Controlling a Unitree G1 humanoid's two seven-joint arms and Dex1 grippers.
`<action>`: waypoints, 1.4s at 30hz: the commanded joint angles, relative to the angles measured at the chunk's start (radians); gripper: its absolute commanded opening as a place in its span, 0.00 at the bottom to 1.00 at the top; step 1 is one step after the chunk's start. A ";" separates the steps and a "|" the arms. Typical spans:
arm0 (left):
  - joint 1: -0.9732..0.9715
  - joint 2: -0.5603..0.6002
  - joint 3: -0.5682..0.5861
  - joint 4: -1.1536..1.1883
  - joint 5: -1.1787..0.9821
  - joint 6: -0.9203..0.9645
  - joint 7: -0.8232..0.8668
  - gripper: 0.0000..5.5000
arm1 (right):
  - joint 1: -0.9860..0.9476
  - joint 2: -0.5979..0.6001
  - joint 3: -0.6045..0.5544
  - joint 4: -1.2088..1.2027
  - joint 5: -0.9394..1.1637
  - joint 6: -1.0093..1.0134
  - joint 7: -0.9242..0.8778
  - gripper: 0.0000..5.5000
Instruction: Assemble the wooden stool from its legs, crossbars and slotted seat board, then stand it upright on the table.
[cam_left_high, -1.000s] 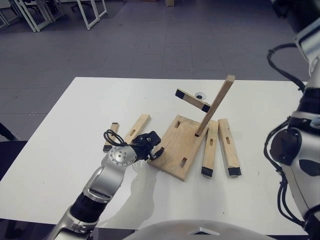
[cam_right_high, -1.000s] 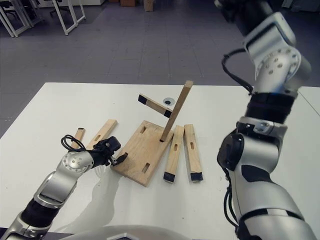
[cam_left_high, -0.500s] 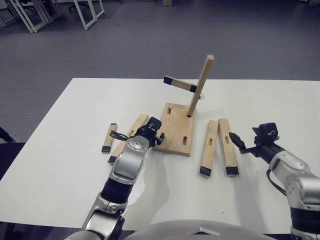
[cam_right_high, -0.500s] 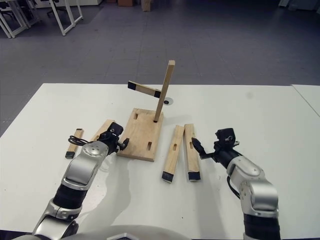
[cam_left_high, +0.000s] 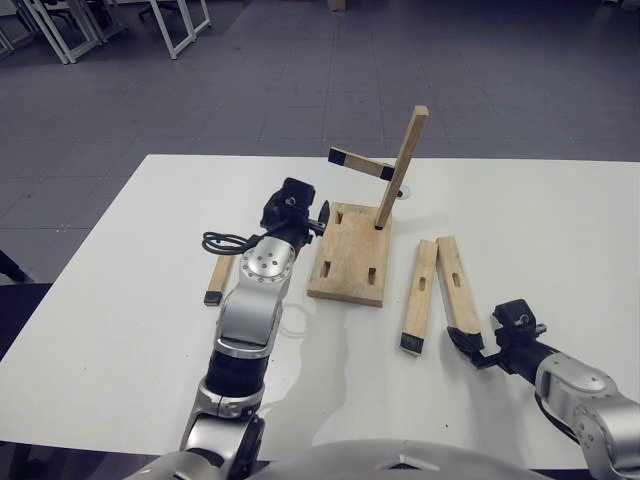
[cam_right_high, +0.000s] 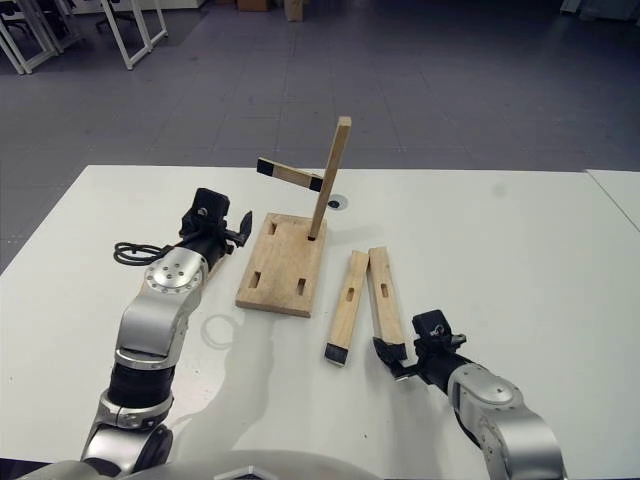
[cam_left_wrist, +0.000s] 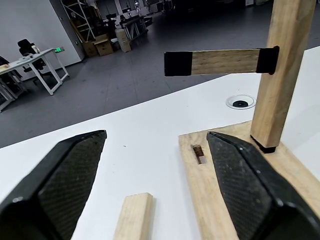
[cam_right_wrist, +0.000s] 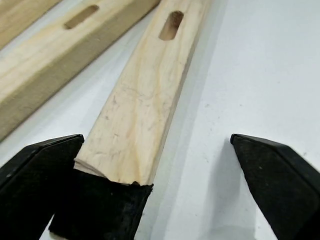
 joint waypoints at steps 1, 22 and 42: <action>0.049 0.044 0.059 -0.030 0.008 -0.020 0.005 0.68 | -0.012 -0.007 -0.025 0.038 -0.044 0.009 -0.041 1.00; 0.021 0.043 0.104 0.057 -0.023 -0.091 -0.001 0.68 | -0.400 0.060 -0.054 0.412 -0.127 -0.334 -0.077 0.40; 0.109 0.036 0.063 0.030 -0.064 -0.101 -0.025 0.68 | -0.266 0.084 -0.103 0.370 -0.087 -0.368 -0.031 0.44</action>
